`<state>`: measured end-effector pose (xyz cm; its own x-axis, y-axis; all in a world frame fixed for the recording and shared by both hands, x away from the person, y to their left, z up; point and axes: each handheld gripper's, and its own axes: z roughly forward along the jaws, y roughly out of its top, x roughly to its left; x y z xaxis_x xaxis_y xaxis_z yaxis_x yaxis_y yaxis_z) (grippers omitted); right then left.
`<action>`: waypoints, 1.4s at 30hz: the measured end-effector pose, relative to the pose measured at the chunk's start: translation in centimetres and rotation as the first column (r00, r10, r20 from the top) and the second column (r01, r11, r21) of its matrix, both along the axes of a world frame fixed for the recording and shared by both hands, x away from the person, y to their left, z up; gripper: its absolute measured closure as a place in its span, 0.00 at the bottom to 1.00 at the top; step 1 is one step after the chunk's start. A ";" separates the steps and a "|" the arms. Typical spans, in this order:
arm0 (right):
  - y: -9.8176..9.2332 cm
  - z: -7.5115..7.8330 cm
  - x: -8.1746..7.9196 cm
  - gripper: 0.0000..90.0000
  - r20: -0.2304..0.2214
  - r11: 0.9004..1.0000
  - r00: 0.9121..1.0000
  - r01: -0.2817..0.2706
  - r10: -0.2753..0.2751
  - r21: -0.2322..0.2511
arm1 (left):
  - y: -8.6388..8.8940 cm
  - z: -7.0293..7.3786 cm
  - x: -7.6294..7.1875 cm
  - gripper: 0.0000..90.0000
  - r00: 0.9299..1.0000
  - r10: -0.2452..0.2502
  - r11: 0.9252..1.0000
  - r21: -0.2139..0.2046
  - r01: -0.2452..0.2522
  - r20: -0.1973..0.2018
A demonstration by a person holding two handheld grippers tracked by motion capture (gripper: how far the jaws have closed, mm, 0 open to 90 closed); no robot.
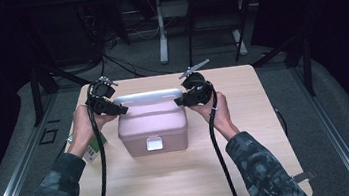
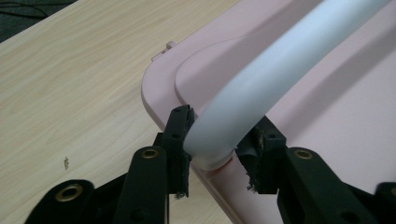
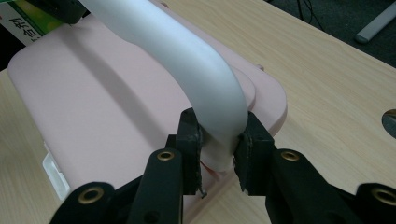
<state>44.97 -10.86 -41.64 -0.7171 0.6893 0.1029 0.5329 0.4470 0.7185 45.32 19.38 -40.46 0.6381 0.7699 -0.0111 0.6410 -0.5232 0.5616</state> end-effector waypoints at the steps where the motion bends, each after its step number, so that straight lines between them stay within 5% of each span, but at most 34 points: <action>1: 0.0 0.0 0.0 0.81 0.000 1.000 1.000 0.000 0.000 0.000 | 0.0 0.0 0.0 0.75 1.000 0.000 1.000 0.000 0.000 0.000; 7: 0.3 0.2 -0.2 0.81 0.014 0.999 1.000 -0.013 0.014 -0.045 | -0.1 0.2 -0.2 0.79 1.000 -0.004 1.000 0.023 0.004 -0.006; 12: 1.1 0.6 -0.6 0.80 0.033 0.990 0.999 -0.023 0.028 -0.139 | -0.5 0.3 -0.4 0.79 1.000 -0.007 0.998 0.062 0.008 -0.014; 28: 1.8 1.1 -0.4 0.80 -0.003 0.973 0.999 -0.033 0.033 -0.227 | -1.3 0.6 -0.6 0.79 0.999 -0.036 0.993 0.110 0.039 -0.031; 42: -0.7 1.3 -1.6 0.80 -0.050 0.976 0.998 -0.044 0.035 -0.213 | -3.5 0.8 -1.4 0.80 0.992 -0.105 0.988 0.105 0.112 -0.068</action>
<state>43.34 -11.52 -40.32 -0.7422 0.6701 -0.0110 0.5416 0.6093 0.5791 43.91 15.85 -39.68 0.7185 0.6950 0.0269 0.6089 -0.6472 0.4586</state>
